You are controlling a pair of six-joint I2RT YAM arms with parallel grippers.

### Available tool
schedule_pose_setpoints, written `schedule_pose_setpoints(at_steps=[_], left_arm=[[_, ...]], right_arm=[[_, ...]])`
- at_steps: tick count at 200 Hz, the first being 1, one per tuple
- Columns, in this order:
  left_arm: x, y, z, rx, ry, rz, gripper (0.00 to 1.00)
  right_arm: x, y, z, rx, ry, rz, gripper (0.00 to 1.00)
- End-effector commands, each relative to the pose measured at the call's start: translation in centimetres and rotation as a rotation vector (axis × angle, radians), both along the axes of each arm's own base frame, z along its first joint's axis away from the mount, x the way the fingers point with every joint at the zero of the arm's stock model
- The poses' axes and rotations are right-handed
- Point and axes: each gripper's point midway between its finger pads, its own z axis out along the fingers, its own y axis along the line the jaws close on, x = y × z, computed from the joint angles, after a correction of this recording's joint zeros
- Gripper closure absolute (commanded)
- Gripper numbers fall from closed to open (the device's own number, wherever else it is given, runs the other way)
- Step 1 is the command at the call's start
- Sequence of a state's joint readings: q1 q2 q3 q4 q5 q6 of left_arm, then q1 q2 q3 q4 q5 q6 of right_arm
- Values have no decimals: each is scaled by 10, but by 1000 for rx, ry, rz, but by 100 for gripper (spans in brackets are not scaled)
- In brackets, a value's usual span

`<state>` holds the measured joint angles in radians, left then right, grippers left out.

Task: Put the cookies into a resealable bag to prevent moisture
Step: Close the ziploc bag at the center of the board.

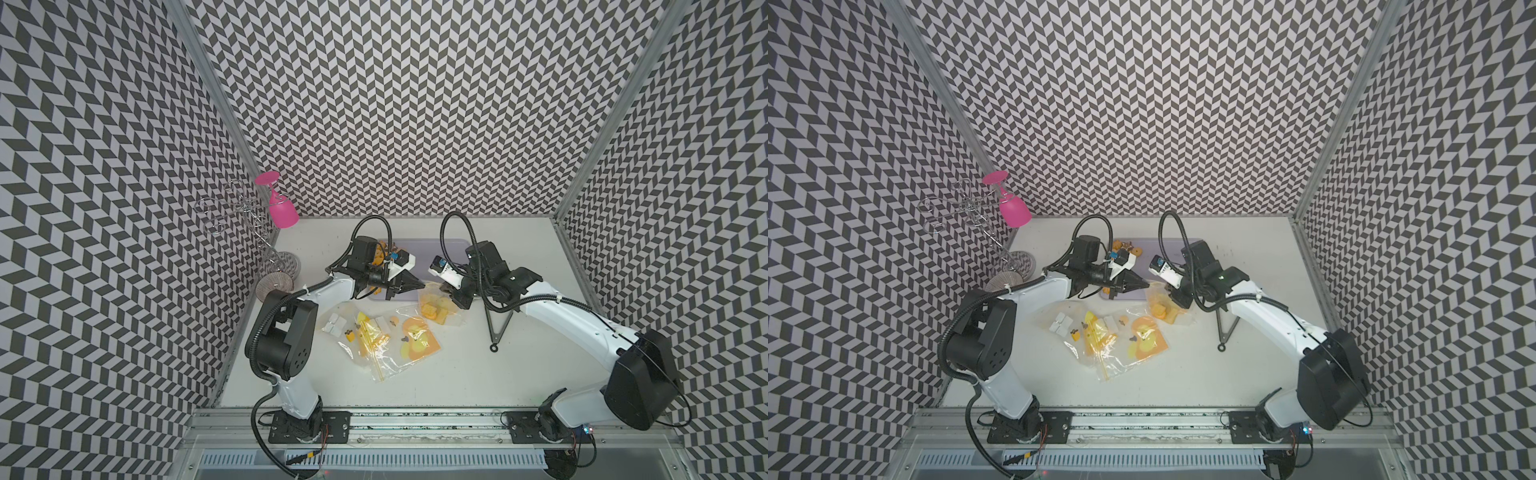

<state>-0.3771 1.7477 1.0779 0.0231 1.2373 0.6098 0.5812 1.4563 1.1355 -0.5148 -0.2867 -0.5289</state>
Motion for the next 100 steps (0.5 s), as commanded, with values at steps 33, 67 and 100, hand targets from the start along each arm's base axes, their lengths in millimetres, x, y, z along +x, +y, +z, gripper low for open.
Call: schedule_pose_setpoints(at_steps=[33,67,100], left_arm=[[-1,-2,5,-20,-19,-37,100],[-1,-2,5,-19,-16,-39,100],[-2,-2,4,-19,-15,-42,100]], right_arm=[[2,19,8,76,-54,72,95],[2,22,4,79,-37,88,100],[3,24,6,93,-43,92,100]])
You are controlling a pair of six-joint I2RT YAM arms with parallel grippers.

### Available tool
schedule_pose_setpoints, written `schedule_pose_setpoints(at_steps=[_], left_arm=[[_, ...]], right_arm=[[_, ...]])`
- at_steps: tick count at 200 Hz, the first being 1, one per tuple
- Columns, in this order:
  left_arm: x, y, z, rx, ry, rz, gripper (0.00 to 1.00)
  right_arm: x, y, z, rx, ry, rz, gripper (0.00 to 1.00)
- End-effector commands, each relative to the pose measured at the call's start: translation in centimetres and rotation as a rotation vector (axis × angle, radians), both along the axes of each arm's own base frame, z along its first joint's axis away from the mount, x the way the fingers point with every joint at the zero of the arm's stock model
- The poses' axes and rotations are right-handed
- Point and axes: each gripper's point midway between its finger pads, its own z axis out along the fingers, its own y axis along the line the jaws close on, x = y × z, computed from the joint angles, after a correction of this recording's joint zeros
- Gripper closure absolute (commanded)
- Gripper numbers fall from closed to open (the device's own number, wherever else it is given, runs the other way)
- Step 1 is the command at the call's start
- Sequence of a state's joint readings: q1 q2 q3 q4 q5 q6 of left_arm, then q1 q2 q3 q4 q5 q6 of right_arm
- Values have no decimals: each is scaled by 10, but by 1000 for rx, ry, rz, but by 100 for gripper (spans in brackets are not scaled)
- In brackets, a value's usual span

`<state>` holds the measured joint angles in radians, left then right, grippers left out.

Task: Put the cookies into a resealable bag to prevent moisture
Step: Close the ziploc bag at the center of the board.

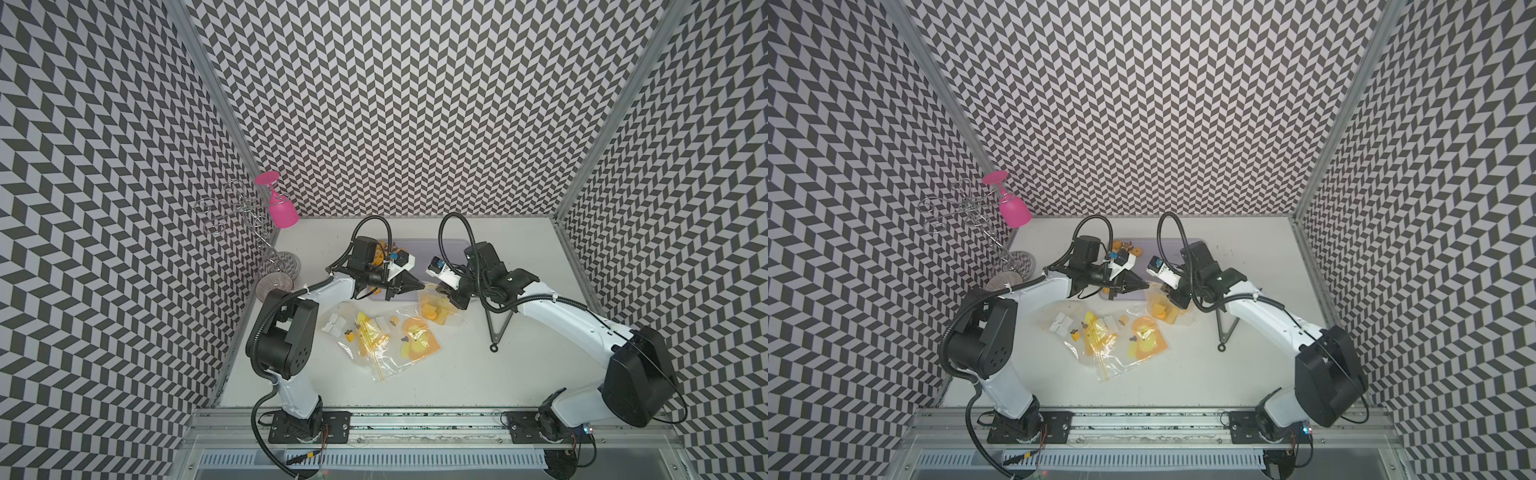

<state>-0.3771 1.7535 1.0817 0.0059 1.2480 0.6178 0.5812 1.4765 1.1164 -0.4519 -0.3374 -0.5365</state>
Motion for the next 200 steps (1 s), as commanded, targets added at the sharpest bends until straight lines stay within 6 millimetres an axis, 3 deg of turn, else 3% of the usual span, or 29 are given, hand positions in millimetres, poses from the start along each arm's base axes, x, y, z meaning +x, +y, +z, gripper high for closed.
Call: schedule_pose_setpoints(at_steps=[1,12,20,25,30,38,54,65,69,75,93,102,108,118,131,141,146,162,169,179,186,196,200], left_arm=[[0,-2,6,-19,-27,-31,100],[0,-2,6,-20,-27,-32,100],[0,-2,6,-20,-26,-33,100],[0,-2,6,-21,-27,-33,100],[0,-2,7,-20,-27,-32,100],[0,-2,6,-19,-25,-32,100],[0,-2,6,-20,-26,-33,100],[0,-2,6,-18,-26,-32,100],[0,-2,6,-19,-27,-32,100],[0,-2,6,-19,-26,-33,100],[0,-2,5,-18,-26,-32,100],[1,-3,5,-18,-26,-32,100],[0,-3,5,-17,-23,-33,100],[1,-3,5,-18,-23,-34,100],[1,-3,5,-17,-25,-34,100],[1,-3,6,-19,-26,-37,100],[1,-3,5,-18,-25,-36,100],[1,-3,5,-16,-23,-36,100],[1,-3,4,-15,-21,-35,100],[1,-3,4,-15,-21,-35,100],[1,-3,4,-15,-24,-35,100],[1,-3,3,-14,-23,-36,100],[1,-3,3,-13,-22,-35,100]], right_arm=[[2,14,9,54,-39,53,100],[1,15,10,59,-37,61,100],[2,16,11,62,-38,59,84],[2,16,11,65,-40,57,82],[2,17,11,67,-41,58,86],[1,18,11,72,-40,68,100],[0,21,13,81,-35,81,100],[2,21,14,83,-42,75,88],[2,21,14,84,-43,75,90],[2,21,14,85,-44,79,100],[2,23,13,85,-37,88,100],[4,24,13,87,-39,83,88],[4,24,13,87,-41,83,87],[3,25,12,87,-39,91,100],[3,27,13,91,-35,99,100],[4,27,14,92,-42,95,84],[4,28,13,93,-45,94,83],[3,30,16,99,-49,102,98],[4,30,16,101,-51,100,96],[5,30,18,103,-61,97,85],[6,30,20,105,-70,95,84],[6,29,21,107,-76,94,100],[5,29,21,107,-76,96,100]])
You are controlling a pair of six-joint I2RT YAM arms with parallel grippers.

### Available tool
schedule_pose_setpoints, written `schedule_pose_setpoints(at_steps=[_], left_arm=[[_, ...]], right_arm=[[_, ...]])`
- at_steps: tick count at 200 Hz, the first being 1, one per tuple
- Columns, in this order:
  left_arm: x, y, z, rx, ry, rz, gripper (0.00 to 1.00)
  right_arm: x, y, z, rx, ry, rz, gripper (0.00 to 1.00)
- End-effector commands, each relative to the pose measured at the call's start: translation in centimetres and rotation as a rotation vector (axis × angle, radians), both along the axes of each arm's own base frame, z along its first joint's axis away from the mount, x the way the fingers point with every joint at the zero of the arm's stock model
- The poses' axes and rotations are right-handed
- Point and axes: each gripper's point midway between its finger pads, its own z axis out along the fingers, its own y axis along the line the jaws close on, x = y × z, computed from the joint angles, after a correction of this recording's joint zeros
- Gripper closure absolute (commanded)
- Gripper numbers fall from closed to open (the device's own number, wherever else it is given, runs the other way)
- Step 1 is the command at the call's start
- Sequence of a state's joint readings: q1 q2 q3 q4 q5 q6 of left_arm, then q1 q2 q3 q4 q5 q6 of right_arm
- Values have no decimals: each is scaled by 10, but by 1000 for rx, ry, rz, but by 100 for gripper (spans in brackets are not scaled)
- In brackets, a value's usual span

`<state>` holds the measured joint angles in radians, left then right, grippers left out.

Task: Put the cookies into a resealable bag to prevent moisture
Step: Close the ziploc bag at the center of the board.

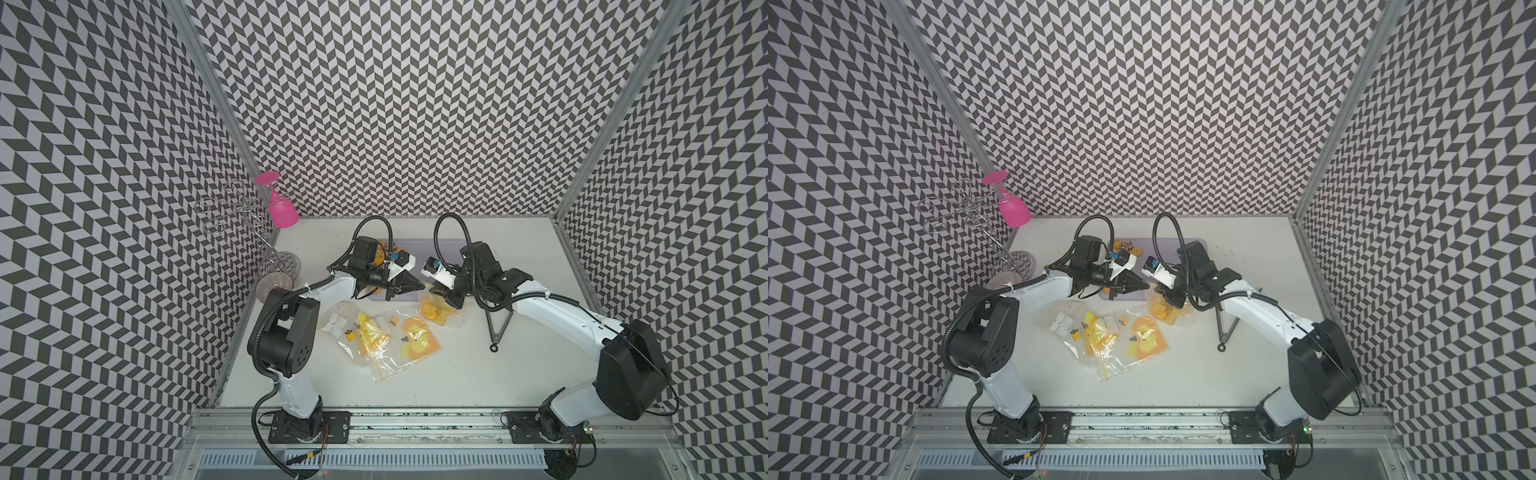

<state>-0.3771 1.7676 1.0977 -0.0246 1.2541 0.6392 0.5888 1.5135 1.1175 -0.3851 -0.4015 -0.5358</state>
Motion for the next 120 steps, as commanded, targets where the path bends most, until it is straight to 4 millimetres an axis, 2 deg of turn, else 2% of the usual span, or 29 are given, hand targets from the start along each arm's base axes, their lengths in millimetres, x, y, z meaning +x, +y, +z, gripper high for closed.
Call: schedule_pose_setpoints(at_steps=[1,13,20,25,33,50,59,64,70,80,86,97,105,116,120], left_arm=[[1,-2,6,-18,-30,-26,100],[1,-2,5,-17,-28,-26,100],[1,-2,5,-18,-30,-26,100],[1,-2,6,-19,-29,-28,100],[1,-2,5,-18,-27,-27,100],[1,-2,5,-18,-27,-28,100],[1,-2,5,-18,-28,-28,100],[0,-2,5,-18,-26,-29,100],[1,-2,5,-17,-24,-29,100],[1,-2,4,-18,-23,-28,100],[1,-2,4,-17,-21,-29,100],[1,-2,4,-17,-22,-30,100],[1,-2,4,-17,-24,-30,100],[0,-2,4,-17,-22,-31,100],[0,-2,4,-18,-23,-31,100]], right_arm=[[4,13,21,54,-75,43,100],[4,13,23,55,-79,43,100],[5,12,24,58,-84,38,90],[5,12,24,60,-86,36,89],[4,13,24,63,-86,41,100],[4,14,24,67,-82,50,100],[4,15,24,70,-83,48,89],[4,15,25,72,-88,45,87],[4,15,26,75,-90,44,89],[3,16,25,77,-88,52,98],[2,16,26,80,-88,55,99],[4,16,27,84,-91,50,90],[4,16,27,86,-93,47,88],[3,17,27,88,-94,51,100],[3,18,27,89,-91,55,100]])
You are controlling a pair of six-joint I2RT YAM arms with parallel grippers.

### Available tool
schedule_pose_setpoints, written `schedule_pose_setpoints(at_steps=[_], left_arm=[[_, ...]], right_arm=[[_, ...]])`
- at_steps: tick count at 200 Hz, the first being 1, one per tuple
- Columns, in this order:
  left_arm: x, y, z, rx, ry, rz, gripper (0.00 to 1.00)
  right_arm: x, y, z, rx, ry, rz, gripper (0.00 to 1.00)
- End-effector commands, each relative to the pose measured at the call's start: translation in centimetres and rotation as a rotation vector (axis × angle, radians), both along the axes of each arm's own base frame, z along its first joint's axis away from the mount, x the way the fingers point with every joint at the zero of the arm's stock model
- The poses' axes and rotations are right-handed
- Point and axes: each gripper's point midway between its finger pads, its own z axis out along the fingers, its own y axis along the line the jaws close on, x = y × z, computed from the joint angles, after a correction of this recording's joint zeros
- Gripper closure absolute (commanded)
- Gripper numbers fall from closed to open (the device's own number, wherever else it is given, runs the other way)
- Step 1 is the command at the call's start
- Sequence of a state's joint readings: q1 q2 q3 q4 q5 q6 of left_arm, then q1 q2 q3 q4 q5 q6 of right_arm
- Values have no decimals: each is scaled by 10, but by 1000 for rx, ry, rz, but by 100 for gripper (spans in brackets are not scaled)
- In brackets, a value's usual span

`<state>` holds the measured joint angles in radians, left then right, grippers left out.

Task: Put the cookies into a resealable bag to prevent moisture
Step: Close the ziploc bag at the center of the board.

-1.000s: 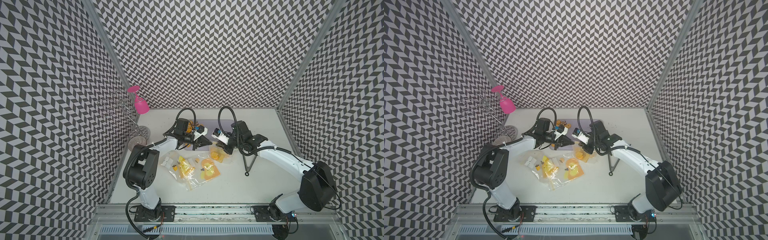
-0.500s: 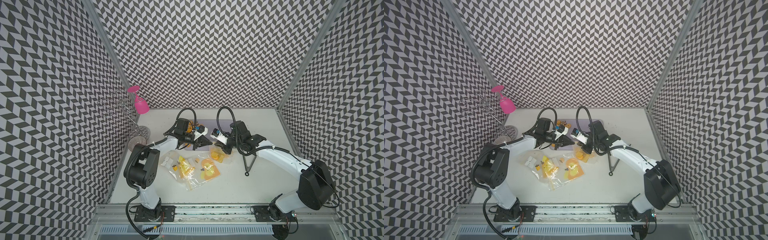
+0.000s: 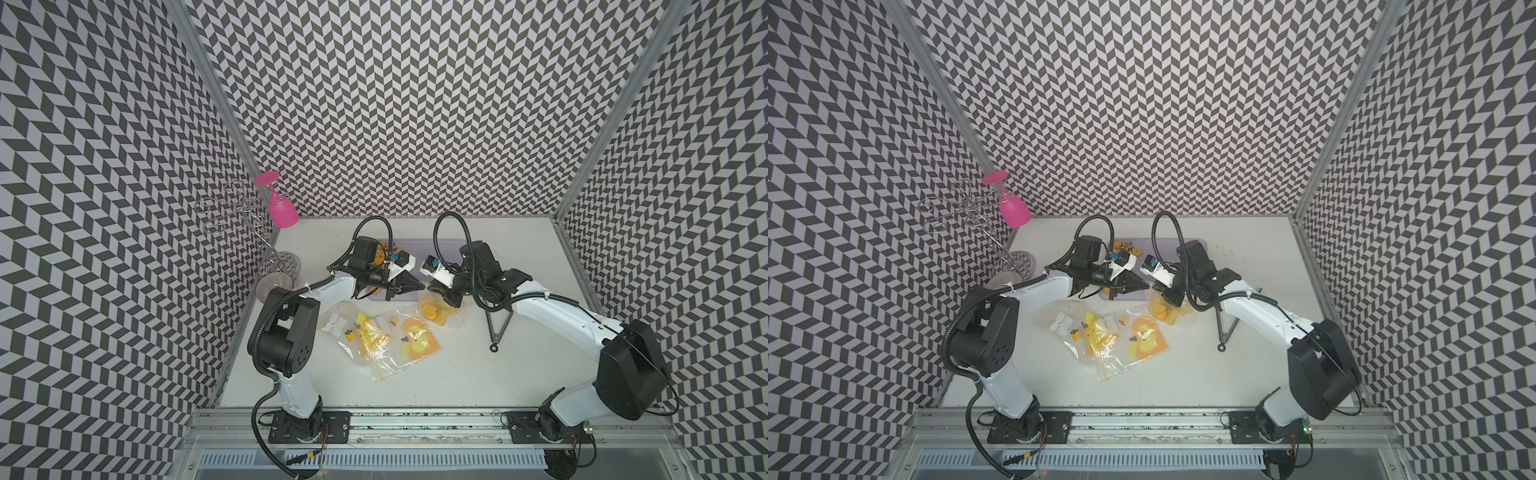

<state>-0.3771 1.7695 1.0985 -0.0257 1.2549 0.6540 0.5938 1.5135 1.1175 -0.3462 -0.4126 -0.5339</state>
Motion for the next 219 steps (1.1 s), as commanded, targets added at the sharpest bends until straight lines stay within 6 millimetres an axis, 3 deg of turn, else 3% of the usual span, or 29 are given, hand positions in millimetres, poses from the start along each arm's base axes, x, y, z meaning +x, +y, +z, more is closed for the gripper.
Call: schedule_pose_setpoints(at_steps=[1,10,19,25,38,49,58,64,68,77,93,105,114,135,142,147,151,158,171,178,183,192,206,214,219], left_arm=[[0,-2,5,-16,-11,-28,100],[0,-2,4,-15,-10,-27,100],[1,-2,4,-15,-10,-27,100],[0,-3,4,-15,-9,-28,100],[0,-3,4,-16,-9,-29,100],[0,-2,5,-16,-10,-28,100],[1,-2,4,-15,-9,-28,100],[0,-2,4,-16,-9,-29,100],[0,-3,5,-17,-9,-30,100],[1,-2,5,-16,-9,-29,100],[0,-3,5,-15,-9,-30,100],[1,-2,4,-15,-10,-29,100],[1,-2,4,-14,-10,-28,100],[1,-2,4,-12,-11,-26,100],[1,-2,4,-12,-11,-25,100],[1,-2,4,-13,-13,-25,100],[1,-2,4,-12,-12,-26,100],[1,-2,4,-12,-12,-25,100],[1,-2,4,-11,-11,-25,100],[1,-2,4,-11,-12,-24,100],[1,-2,3,-9,-10,-24,100],[1,-2,4,-10,-13,-22,100],[1,-1,5,-9,-15,-22,100],[1,-2,5,-10,-16,-21,100],[1,-1,5,-9,-14,-21,100]], right_arm=[[1,11,20,60,-64,44,100],[0,12,19,58,-60,45,100],[1,12,19,58,-61,40,87],[2,12,19,58,-63,37,86],[0,12,19,60,-61,43,100],[0,13,18,58,-56,46,100],[1,12,19,57,-61,38,86],[2,12,19,58,-63,33,84],[2,12,20,59,-66,33,86],[1,12,19,59,-65,36,100],[2,10,19,51,-64,26,100],[4,7,20,39,-69,2,89],[4,4,19,28,-72,-12,100],[7,-8,11,-21,-70,-71,100],[8,-13,10,-30,-79,-92,88],[7,-15,9,-30,-83,-104,86],[7,-17,8,-33,-85,-112,87],[6,-20,6,-35,-83,-125,100],[4,-24,3,-46,-79,-136,100],[4,-27,2,-52,-81,-149,90],[4,-29,1,-58,-83,-157,88],[3,-31,1,-58,-85,-163,100],[1,-34,3,-57,-90,-174,100],[2,-38,5,-59,-99,-195,88],[3,-41,6,-62,-103,-208,86]])
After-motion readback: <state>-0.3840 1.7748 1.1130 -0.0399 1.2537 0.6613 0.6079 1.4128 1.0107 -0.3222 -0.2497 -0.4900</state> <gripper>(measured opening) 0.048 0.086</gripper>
